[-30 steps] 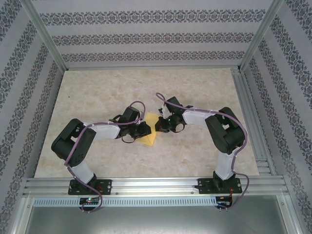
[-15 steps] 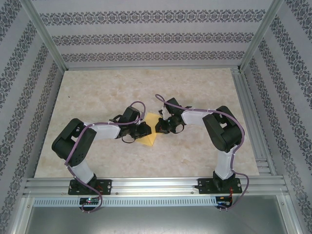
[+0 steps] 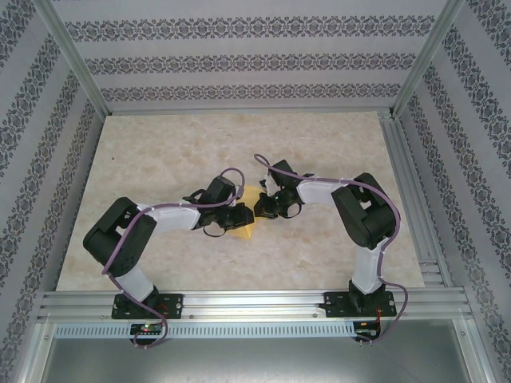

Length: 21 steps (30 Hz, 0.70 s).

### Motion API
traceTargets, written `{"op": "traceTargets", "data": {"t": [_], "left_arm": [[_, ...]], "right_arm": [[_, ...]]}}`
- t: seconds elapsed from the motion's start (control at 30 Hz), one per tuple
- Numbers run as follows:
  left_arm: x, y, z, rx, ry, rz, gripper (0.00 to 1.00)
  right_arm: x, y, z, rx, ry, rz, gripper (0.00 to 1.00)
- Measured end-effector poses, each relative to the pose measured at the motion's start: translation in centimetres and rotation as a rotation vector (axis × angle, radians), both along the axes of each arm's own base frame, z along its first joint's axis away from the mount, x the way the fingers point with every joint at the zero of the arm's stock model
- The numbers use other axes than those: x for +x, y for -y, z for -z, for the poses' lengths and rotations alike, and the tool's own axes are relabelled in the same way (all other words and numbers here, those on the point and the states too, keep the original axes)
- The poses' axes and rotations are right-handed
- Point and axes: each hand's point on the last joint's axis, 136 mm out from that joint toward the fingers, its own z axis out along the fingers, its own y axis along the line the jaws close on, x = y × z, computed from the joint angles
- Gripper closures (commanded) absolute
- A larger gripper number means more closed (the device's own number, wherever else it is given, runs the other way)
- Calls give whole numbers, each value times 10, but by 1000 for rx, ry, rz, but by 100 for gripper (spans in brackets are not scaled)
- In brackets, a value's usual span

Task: Fold a paper plane with a square sheet of paper (pick it up from the middle)
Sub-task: Fold the triangle a second time at the center of the table.

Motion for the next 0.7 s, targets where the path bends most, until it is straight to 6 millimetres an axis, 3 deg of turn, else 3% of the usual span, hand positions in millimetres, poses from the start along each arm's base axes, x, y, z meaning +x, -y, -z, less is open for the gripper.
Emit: {"op": "traceTargets", "data": {"t": [0.3,0.7], "left_arm": [[-2,-8,16,59,-28,-20,84],[-2,-12,20,81,-31,-31,84]], "right_arm": [[1,-1,0,-1,-1,0,92],[4,-3,0,1,1,-1,92]]}}
